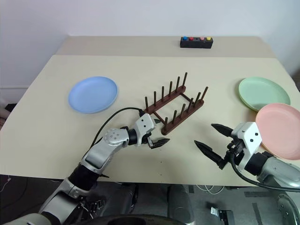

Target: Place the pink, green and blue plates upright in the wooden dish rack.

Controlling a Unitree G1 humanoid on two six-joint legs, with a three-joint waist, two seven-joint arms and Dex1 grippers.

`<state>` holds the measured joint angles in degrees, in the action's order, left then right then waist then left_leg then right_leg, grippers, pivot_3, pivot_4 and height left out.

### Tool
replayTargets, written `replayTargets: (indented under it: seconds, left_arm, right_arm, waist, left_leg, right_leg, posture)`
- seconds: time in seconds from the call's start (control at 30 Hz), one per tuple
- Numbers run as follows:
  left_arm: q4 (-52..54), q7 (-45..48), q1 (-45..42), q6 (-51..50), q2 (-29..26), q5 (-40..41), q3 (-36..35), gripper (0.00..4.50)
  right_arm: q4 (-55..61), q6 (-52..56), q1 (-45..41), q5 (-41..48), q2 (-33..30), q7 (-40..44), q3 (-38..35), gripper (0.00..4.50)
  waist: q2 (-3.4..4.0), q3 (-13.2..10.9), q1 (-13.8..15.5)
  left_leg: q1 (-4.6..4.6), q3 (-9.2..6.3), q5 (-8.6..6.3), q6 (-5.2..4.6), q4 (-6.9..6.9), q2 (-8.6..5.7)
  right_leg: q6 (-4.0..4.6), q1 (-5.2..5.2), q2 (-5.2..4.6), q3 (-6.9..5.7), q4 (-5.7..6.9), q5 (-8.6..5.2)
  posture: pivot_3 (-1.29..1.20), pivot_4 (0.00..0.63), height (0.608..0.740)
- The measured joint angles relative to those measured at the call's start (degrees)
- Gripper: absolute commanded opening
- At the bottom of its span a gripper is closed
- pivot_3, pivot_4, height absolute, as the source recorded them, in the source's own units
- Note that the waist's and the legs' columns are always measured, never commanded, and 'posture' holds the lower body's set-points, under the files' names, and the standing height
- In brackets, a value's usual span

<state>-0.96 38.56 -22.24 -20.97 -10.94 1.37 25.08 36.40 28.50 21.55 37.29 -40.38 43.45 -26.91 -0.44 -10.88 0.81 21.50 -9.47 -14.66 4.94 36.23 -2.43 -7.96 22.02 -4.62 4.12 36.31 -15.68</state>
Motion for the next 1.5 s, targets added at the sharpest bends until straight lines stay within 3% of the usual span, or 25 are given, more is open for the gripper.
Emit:
replayTargets:
  seconds: [0.1,0.27,0.33,0.53,0.7,1.0,1.17,1.5]
  left_arm:
    - [-1.4,-2.0,-0.5,-0.1,2.0,-0.9,0.1,3.67]
    - [-1.9,-4.1,-0.4,-0.1,3.4,-1.4,0.1,1.26]
    - [-2.1,-4.8,-0.5,0.0,3.5,-2.0,0.0,0.77]
    - [-2.5,-5.4,-0.4,0.6,3.5,-2.5,0.0,0.77]
    - [-4.6,-2.8,-0.7,6.9,1.4,-2.4,0.1,0.77]
    - [-14.0,18.2,-7.1,17.9,-7.7,3.9,-1.7,0.77]
    - [-23.4,24.9,-13.1,22.1,-6.7,4.3,-1.8,0.77]
    - [-33.5,29.7,-17.7,30.1,-3.2,2.2,-2.3,0.77]
  right_arm:
    - [0.0,0.0,-0.1,0.0,0.0,-0.3,0.7,4.50]
    - [0.0,0.0,-1.0,0.0,0.0,-0.4,1.5,4.50]
    - [0.0,-0.1,-1.4,0.0,0.0,-0.3,1.7,4.50]
    - [-0.3,-0.2,-1.7,-0.1,0.0,-0.2,2.1,4.50]
    - [-0.6,-0.2,-2.1,0.0,0.0,0.1,2.2,4.50]
    - [-0.6,-0.1,-0.7,0.6,-0.1,2.0,2.1,4.50]
    - [-0.6,-0.1,1.0,1.2,-0.1,2.4,1.9,4.50]
    - [-0.5,-0.2,4.0,1.2,-0.1,2.5,1.2,4.50]
  waist:
    - [-0.01,0.0,-0.1]
    - [-0.01,0.0,-0.1]
    - [-0.01,0.0,-0.1]
    - [-0.01,0.0,-0.1]
    - [-0.01,0.0,-0.3]
    - [-0.02,0.0,-1.5]
    - [-0.05,0.0,-1.3]
    - [-0.08,0.0,-1.3]
  left_leg:
    - [-0.03,0.00,0.00,-0.01,0.00,0.00]
    - [-0.05,0.00,-0.01,-0.01,-0.02,0.00]
    - [-0.06,-0.01,-0.01,-0.01,-0.02,0.01]
    - [-0.07,0.00,-0.02,-0.03,-0.01,0.01]
    - [-0.08,0.01,-0.02,-0.02,-0.08,0.03]
    - [0.02,0.05,-0.03,-0.05,-0.24,0.08]
    - [0.08,0.03,-0.04,-0.06,-0.20,0.06]
    - [0.09,0.03,-0.05,-0.09,-0.17,0.04]
  right_leg:
    - [-0.10,-0.05,0.00,0.00,-0.04,-0.09]
    - [-0.19,-0.05,0.00,-0.01,-0.04,-0.12]
    - [-0.19,-0.05,0.01,-0.02,-0.04,-0.12]
    - [-0.14,-0.08,0.00,-0.02,-0.07,-0.14]
    - [-0.11,-0.04,0.01,-0.02,-0.07,-0.15]
    - [0.00,0.17,0.04,-0.02,-0.07,0.05]
    - [-0.01,0.17,0.04,-0.03,-0.07,0.05]
    - [-0.04,0.15,0.01,-0.03,-0.09,0.05]
  posture:
    - [0.00,0.150,0.740]
    - [0.00,0.150,0.740]
    - [0.00,0.150,0.740]
    - [0.00,0.150,0.740]
    - [0.00,0.150,0.740]
    - [0.00,0.150,0.740]
    - [0.00,0.150,0.740]
    - [0.00,0.150,0.740]
